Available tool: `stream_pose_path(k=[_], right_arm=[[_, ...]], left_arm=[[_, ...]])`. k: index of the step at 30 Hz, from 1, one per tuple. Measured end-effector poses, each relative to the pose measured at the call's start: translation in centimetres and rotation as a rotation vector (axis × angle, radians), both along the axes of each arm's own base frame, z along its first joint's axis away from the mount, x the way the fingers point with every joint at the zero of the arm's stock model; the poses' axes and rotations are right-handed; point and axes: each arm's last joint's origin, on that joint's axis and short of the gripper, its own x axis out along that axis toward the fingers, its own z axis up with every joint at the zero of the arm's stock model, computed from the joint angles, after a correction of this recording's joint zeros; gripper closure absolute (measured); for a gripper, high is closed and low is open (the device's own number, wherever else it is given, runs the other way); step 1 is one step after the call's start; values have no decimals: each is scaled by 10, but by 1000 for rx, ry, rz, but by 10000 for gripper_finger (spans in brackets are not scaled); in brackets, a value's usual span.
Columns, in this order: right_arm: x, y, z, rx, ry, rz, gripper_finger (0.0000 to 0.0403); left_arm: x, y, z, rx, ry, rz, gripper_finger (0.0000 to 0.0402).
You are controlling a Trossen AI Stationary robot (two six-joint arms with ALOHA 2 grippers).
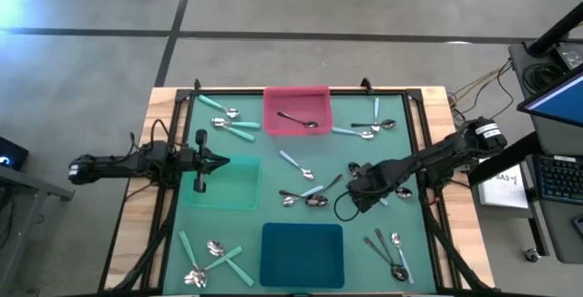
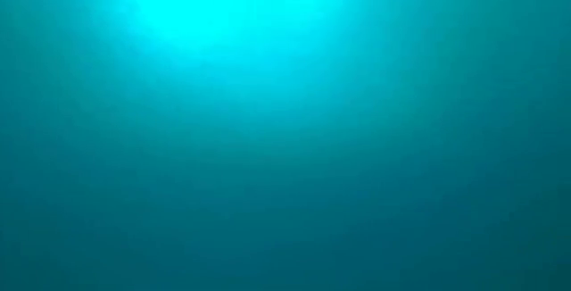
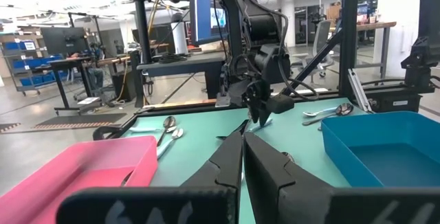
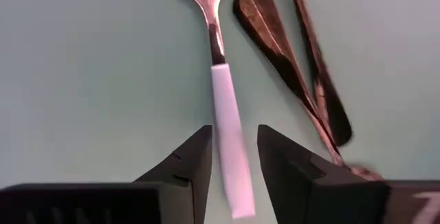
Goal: Sort silverware by color (type)
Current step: Put the blue spoon into the blue bin
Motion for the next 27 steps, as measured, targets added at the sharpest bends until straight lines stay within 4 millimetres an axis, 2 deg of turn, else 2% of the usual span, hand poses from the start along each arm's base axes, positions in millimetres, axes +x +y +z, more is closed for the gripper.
stream_pose_path(k=[8,14,19,22,27], right_arm=[[-1,-1,-9,-2,-39,-19,315],[0,-1,-8,0,-45,-19,373],[1,-1,-6,-5,-51,-7,377],[6,-1,-1,-33,-86,53,377],[24,1,27,-109,-211,302,377]], left_arm=[[0,0,0,0,0,0,402],[0,0,0,0,0,0,402],[0,0,0,0,0,0,402],[0,0,0,0,0,0,402],[0,0,0,0,0,0,402]])
